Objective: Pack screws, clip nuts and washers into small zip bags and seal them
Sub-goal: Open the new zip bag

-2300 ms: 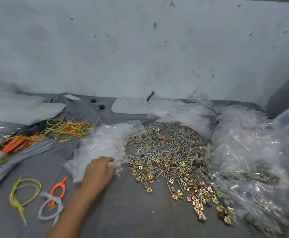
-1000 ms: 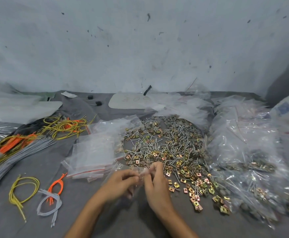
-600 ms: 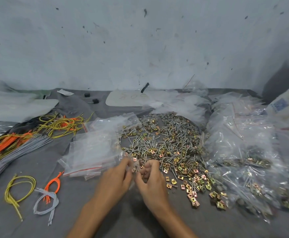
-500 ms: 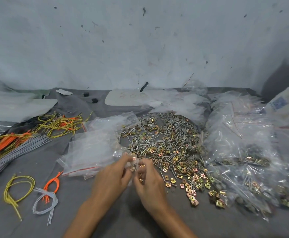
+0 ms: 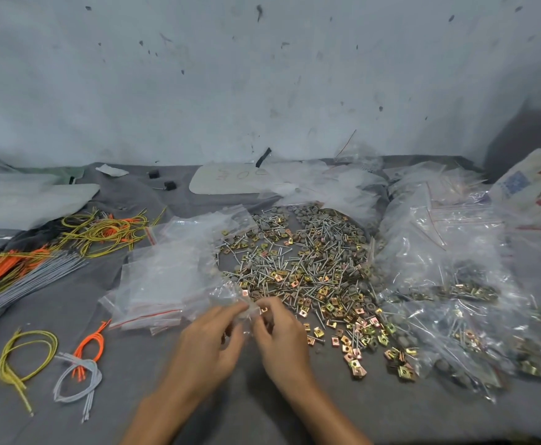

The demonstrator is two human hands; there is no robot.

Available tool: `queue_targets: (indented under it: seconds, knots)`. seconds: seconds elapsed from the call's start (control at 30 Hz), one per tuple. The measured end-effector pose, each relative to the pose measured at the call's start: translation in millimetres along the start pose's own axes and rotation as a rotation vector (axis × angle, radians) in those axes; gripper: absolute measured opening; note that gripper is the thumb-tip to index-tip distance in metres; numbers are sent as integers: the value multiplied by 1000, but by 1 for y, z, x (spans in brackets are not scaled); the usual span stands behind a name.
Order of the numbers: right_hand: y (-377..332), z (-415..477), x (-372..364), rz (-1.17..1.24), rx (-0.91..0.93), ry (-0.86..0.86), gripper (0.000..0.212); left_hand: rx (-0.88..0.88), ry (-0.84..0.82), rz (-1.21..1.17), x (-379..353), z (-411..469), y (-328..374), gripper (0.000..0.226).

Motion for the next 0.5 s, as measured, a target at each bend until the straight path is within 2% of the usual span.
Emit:
queue_targets:
  seconds: [0.17,0.27,0.37,0.43,0.5]
  knots:
    - [-5,0,-3,-147,91,-86,12,-7,134,107,-9,-1,-14,38]
    - [-9,5,3,-77,56,-84,26,-28,166,183,-13,-1,-19,39]
    - [1,25,24,-125,81,-64,24,-29,143,226,-15,-3,-25,39]
    - [15,47,42,-256,118,-40,18,-3,83,263,-18,-5,-25,35]
    - [26,69,57,-416,99,-69,21,52,24,276,-22,-9,-24,22]
Point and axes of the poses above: each hand's wrist, its own z-axis towards the middle knuckle, its own x-axis out of the back of the hand, y = z × x, the point moved 1 cm from there along z, towards the middle knuckle, and after that the axes turned 14 degrees about y, right-handed, at the moved point
